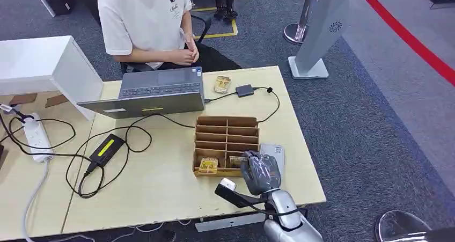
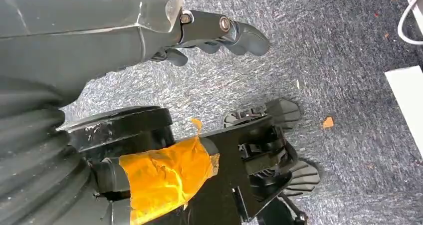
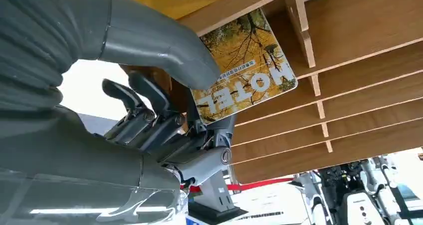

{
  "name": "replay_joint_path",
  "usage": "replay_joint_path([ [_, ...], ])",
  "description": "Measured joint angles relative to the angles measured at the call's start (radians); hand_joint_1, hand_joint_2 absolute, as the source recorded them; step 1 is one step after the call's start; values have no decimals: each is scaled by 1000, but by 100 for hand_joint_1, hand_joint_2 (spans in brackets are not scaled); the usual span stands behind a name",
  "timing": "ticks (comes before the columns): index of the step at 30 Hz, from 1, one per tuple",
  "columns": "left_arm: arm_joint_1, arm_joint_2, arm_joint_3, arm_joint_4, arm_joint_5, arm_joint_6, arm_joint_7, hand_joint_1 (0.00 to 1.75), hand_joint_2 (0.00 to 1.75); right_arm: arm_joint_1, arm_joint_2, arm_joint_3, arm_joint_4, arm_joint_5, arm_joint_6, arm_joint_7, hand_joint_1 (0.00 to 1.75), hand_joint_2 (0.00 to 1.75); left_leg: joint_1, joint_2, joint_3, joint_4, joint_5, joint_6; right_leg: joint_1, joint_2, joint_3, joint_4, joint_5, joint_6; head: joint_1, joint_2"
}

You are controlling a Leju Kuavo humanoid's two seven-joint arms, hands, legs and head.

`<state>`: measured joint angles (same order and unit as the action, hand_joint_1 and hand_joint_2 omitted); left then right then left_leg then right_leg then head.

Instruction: Pass the card to the sensor for recognition and then transmit it.

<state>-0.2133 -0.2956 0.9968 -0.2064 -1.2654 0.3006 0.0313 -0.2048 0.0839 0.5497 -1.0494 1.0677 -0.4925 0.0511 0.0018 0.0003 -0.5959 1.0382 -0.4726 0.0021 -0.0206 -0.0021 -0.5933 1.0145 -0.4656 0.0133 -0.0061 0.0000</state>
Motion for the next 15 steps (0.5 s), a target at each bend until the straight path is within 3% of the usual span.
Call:
replay_joint_path([
  [15, 0, 0, 0, 0, 3, 31, -13, 0, 175, 0, 0, -21, 5, -19, 0, -27, 175, 175, 0, 0, 0, 0, 0, 0, 0, 0, 0, 0, 0, 0, 0, 0],
])
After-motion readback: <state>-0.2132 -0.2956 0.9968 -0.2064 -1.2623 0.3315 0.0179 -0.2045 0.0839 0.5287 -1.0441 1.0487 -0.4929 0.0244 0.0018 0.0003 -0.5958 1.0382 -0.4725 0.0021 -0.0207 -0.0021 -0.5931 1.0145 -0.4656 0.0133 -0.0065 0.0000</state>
